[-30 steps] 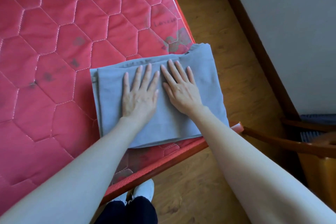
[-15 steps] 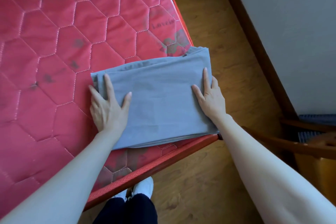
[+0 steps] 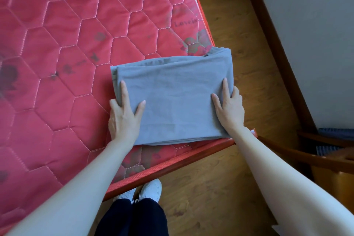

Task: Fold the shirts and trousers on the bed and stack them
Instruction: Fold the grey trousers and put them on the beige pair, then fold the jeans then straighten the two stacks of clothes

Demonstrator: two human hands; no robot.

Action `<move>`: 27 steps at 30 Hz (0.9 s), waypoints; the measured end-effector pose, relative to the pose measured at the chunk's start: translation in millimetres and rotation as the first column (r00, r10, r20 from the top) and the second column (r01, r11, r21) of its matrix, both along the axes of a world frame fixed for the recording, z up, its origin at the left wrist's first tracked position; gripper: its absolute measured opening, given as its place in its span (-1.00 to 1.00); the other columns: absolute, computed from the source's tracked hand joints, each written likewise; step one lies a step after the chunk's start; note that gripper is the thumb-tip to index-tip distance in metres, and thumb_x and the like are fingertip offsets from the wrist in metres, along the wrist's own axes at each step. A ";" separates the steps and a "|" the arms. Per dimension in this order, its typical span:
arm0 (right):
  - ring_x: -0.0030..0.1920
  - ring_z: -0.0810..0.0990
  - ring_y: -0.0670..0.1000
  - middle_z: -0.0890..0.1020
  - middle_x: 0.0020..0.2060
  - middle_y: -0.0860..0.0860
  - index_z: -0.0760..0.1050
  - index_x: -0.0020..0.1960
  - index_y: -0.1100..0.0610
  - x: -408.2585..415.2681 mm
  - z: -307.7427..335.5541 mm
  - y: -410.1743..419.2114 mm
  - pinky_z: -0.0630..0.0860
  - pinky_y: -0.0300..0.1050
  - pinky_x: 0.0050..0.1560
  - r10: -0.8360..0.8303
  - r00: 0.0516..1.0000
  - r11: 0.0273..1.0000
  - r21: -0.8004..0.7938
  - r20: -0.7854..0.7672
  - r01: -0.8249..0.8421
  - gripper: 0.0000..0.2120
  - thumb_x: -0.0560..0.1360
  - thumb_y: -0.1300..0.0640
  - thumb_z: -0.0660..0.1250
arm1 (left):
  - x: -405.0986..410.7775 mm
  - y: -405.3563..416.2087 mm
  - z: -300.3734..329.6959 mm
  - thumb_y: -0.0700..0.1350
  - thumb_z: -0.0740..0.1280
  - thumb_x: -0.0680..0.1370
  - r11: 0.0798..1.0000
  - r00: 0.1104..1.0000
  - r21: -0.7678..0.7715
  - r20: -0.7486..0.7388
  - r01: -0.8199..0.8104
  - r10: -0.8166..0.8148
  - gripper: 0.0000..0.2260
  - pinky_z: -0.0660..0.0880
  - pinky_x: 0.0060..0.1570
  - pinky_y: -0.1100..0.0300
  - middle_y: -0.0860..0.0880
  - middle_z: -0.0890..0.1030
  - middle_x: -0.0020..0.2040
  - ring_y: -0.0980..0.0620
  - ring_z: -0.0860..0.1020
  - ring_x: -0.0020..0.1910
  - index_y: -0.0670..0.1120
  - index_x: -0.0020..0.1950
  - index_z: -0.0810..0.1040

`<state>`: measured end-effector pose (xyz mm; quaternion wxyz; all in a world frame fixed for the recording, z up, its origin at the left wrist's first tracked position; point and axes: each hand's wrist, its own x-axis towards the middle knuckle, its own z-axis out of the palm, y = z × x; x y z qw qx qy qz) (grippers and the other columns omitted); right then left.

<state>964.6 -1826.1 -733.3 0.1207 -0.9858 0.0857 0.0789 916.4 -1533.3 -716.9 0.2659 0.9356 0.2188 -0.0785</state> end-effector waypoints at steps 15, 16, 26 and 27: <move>0.47 0.16 0.24 0.12 0.51 0.23 0.03 0.58 0.02 20.6 25.7 21.4 0.27 0.20 0.36 0.179 0.982 0.974 -0.127 -0.064 -0.186 -0.41 0.62 -0.17 0.05 | -28.4 0.4 1.9 0.13 0.28 0.57 0.989 0.997 0.128 0.033 -0.080 0.076 -0.31 0.43 0.01 -0.18 -0.35 0.33 0.31 -0.33 0.42 0.13 -0.07 0.59 0.07; 0.51 0.09 0.24 0.08 0.53 0.23 0.05 0.57 0.03 19.5 29.1 26.0 0.18 0.20 0.42 0.197 0.980 0.964 -0.178 -0.035 -0.200 -0.41 0.63 -0.17 0.05 | -27.3 2.8 3.6 0.11 0.27 0.58 0.986 0.999 0.157 0.028 -0.050 0.046 -0.32 0.38 0.14 -0.21 -0.36 0.24 0.42 -0.35 0.36 0.26 -0.10 0.58 0.08; 0.45 0.31 0.22 0.39 0.41 0.22 0.36 0.46 0.11 49.0 78.9 142.1 0.32 0.17 0.34 0.453 0.864 0.887 -0.019 0.220 -0.461 -0.52 0.57 0.04 0.30 | 24.6 78.6 63.4 -0.25 0.43 0.44 0.937 0.895 0.295 0.342 0.186 -0.285 -0.77 0.37 0.26 -0.22 -0.21 0.58 0.20 -0.25 0.51 0.25 -0.22 0.09 0.64; 0.44 0.32 0.21 0.40 0.40 0.20 0.36 0.46 0.09 56.6 84.9 155.4 0.32 0.17 0.33 0.442 0.866 0.890 0.008 0.232 -0.456 -0.52 0.57 0.04 0.30 | 34.1 89.3 70.9 -0.25 0.44 0.43 0.935 0.890 0.308 0.355 0.176 -0.284 -0.76 0.39 0.25 -0.21 -0.20 0.59 0.18 -0.24 0.52 0.22 -0.22 0.09 0.64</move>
